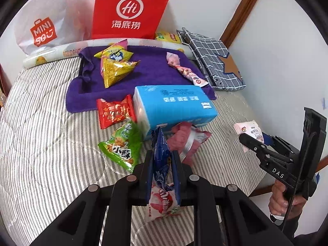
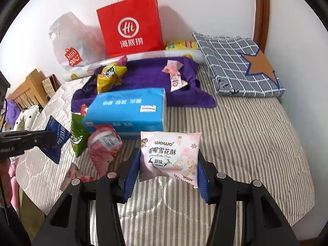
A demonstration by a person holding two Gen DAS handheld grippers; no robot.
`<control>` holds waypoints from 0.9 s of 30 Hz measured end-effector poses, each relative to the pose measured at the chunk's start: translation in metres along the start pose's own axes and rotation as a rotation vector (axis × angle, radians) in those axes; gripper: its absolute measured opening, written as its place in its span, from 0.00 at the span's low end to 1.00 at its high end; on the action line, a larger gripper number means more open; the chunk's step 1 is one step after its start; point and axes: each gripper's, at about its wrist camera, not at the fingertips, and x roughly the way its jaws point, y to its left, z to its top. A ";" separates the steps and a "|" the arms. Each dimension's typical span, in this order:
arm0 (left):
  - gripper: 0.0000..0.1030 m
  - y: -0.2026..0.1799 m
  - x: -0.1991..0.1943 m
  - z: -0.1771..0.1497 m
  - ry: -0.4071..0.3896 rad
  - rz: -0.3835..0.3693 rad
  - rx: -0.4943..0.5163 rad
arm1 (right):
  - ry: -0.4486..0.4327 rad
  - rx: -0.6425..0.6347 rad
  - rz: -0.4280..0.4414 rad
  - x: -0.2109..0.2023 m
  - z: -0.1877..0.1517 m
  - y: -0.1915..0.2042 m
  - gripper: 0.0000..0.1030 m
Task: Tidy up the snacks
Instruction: 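Carry the dark blue packet and wowo packet onto the purple towel with both grippers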
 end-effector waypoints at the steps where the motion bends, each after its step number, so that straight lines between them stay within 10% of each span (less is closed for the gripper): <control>1: 0.16 -0.002 -0.001 0.001 -0.002 -0.001 0.001 | -0.005 0.000 0.001 -0.001 0.002 0.000 0.49; 27: 0.16 -0.017 0.011 0.043 -0.023 -0.056 0.023 | -0.052 -0.018 0.006 0.008 0.060 0.003 0.49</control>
